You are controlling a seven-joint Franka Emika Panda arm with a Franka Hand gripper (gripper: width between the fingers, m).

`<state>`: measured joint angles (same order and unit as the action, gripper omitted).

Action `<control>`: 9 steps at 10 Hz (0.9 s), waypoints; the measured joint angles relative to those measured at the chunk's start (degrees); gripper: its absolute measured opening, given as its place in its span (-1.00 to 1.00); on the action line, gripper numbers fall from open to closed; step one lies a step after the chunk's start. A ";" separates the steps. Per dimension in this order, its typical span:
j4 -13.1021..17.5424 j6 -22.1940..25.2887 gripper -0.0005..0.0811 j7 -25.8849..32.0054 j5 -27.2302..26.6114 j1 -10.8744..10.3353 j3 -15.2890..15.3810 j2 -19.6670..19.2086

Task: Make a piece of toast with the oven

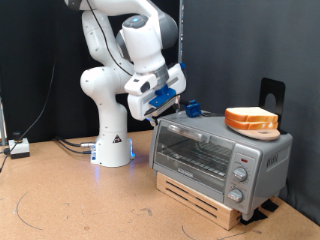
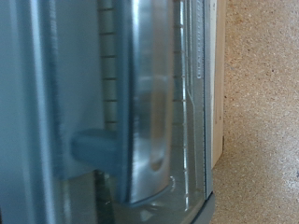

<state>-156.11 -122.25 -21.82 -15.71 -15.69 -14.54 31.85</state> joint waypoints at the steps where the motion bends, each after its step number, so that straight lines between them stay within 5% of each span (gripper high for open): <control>1: -0.90 -1.70 0.99 0.02 0.08 0.00 0.06 -1.01; 5: -2.59 -7.70 0.99 0.87 0.45 0.17 0.06 -4.72; 9: -1.01 -8.31 0.99 0.88 2.79 2.88 -0.75 -7.20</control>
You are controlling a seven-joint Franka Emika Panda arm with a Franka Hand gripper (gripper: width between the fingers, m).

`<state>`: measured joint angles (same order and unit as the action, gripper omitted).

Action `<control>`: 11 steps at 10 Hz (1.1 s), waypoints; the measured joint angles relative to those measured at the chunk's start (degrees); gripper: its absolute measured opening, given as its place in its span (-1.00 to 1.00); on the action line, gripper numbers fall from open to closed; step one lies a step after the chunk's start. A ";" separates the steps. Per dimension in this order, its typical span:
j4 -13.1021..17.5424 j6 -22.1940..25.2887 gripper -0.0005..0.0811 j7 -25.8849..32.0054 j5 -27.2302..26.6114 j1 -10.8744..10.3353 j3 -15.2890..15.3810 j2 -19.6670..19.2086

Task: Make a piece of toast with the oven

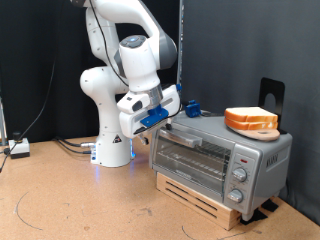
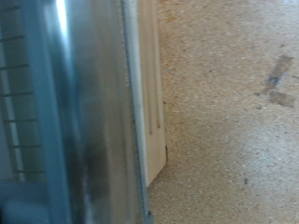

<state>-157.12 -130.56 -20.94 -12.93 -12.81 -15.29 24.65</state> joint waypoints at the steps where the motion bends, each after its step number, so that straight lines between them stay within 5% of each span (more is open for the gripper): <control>1: 0.74 -0.22 0.99 0.00 0.37 0.54 -0.05 -1.14; 8: 7.03 -4.23 0.99 -1.05 2.62 3.41 -0.51 -13.78; 11: 9.17 -5.04 0.99 1.34 0.28 3.41 -0.91 -16.27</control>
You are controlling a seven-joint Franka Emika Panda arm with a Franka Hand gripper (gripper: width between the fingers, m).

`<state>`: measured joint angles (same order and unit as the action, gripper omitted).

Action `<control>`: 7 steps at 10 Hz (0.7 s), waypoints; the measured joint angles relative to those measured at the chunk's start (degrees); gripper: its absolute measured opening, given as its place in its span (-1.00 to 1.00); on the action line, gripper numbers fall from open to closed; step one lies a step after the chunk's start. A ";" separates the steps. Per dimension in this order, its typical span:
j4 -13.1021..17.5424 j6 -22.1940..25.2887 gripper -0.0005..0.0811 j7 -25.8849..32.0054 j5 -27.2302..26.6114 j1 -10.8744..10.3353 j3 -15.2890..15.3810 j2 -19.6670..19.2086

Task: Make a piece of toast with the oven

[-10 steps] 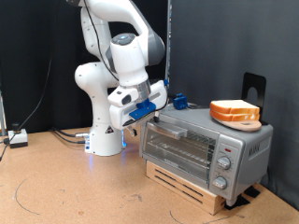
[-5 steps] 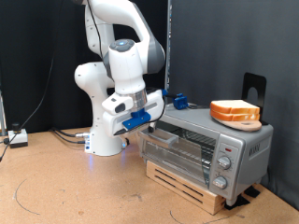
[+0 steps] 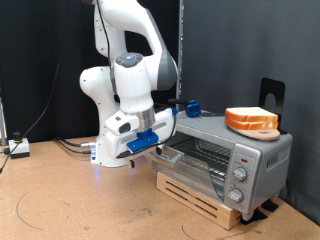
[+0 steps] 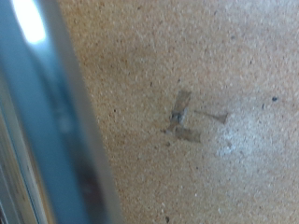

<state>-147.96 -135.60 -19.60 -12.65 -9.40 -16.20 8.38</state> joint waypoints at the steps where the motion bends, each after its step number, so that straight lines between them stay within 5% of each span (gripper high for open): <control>1: 0.54 -0.01 0.99 0.78 -0.78 0.00 -0.11 -0.20; 7: 3.48 -0.29 0.99 -3.04 3.64 0.81 -0.33 -5.16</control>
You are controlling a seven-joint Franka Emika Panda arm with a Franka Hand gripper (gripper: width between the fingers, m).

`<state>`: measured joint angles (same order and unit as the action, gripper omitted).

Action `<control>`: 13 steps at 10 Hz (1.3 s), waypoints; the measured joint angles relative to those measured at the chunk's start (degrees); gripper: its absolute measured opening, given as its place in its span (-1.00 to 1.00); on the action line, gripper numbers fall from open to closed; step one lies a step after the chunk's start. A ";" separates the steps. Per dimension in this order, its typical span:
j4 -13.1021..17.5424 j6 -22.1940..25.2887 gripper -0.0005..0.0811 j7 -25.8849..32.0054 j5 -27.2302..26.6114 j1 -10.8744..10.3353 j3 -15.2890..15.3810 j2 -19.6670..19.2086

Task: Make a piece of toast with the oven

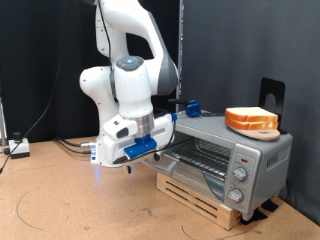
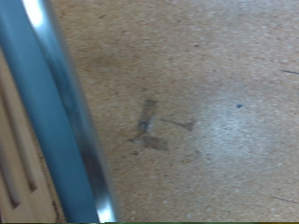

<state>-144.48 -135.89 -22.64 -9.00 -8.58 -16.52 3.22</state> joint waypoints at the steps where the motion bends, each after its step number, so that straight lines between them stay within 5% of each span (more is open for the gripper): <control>1: 0.83 -0.45 0.99 -0.16 0.28 0.42 -0.04 -1.60; 4: 3.42 -2.63 0.99 -0.12 -0.31 0.90 -0.09 -6.35; 7: 7.01 -3.90 0.99 1.62 -6.48 0.93 0.24 -11.08; 13: 11.37 -9.12 0.99 1.45 -6.82 1.11 0.31 -21.47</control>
<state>-133.11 -145.02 -21.19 -15.83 -7.48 -16.21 -18.25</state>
